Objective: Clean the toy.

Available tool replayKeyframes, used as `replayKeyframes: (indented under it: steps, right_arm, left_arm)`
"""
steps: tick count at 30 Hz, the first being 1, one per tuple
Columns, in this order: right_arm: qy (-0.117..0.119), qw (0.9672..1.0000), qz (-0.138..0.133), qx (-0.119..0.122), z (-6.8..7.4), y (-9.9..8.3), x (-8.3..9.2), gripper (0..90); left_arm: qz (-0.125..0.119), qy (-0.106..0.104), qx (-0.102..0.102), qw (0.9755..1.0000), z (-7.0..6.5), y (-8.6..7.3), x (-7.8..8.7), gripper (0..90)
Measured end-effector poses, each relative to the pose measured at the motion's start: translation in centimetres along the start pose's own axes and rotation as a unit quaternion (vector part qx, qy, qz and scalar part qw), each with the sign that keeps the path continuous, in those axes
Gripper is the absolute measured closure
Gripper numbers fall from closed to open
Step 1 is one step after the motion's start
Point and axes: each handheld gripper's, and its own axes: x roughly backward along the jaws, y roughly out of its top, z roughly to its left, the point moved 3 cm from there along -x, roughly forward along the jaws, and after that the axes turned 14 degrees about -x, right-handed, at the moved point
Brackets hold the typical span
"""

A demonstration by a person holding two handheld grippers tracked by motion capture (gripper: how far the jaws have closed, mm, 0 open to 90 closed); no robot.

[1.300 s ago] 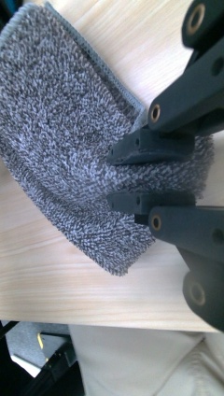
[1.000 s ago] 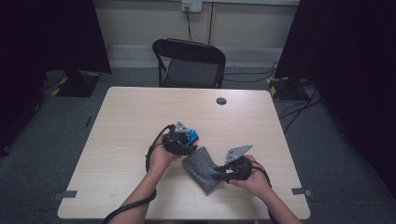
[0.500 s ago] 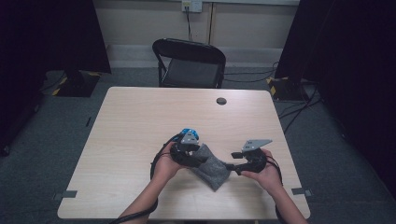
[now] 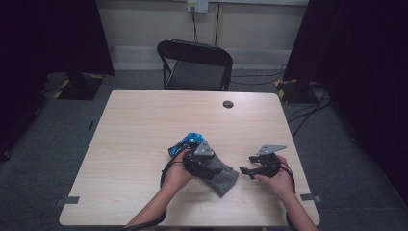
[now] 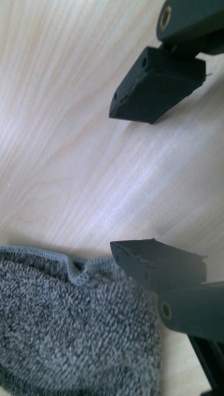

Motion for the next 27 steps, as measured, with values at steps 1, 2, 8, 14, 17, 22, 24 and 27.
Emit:
replayKeyframes:
  steps: [1, 2, 8, 14, 17, 22, 24, 27]
  right_arm:
    - [-0.007, 1.0000, -0.005, 0.004, -0.1, -0.1, 0.0, 29.0]
    - [-0.015, 0.9998, -0.011, 0.010, -0.1, -0.2, -0.1, 28.9]
    - [-0.029, 0.9988, -0.016, 0.035, 0.2, -0.4, -0.4, 23.8]
    - [-0.029, 0.9988, -0.015, 0.035, 0.2, -0.4, -0.4, 23.8]
    - [-0.030, 0.9988, -0.016, 0.035, 0.2, -0.4, -0.4, 23.8]
    - [-0.029, 0.9988, -0.016, 0.035, 0.2, -0.4, -0.4, 23.9]
    - [-0.029, 0.9989, -0.016, 0.035, 0.2, -0.4, -0.4, 23.8]
    - [-0.029, 0.9988, -0.016, 0.035, 0.2, -0.4, -0.4, 23.8]
  left_arm:
    - [0.015, 0.003, -0.005, 0.9999, -0.1, -0.4, -0.3, 35.3]
    - [0.027, 0.005, -0.006, 0.9996, -0.1, -0.8, -0.5, 35.0]
    - [0.056, -0.005, -0.037, 0.9977, -0.5, -2.9, -1.4, 30.0]
    - [0.061, -0.006, -0.030, 0.9977, -0.8, -2.8, -1.4, 35.5]
    - [0.074, -0.009, -0.023, 0.9970, -1.1, -2.6, -1.1, 53.6]
    - [0.075, -0.013, 0.011, 0.9971, -1.0, -2.6, -0.8, 70.3]
    - [0.078, -0.026, 0.043, 0.9957, -1.0, -2.4, -0.5, 71.7]
    - [0.077, -0.035, 0.053, 0.9951, -1.1, -2.3, 0.4, 72.0]
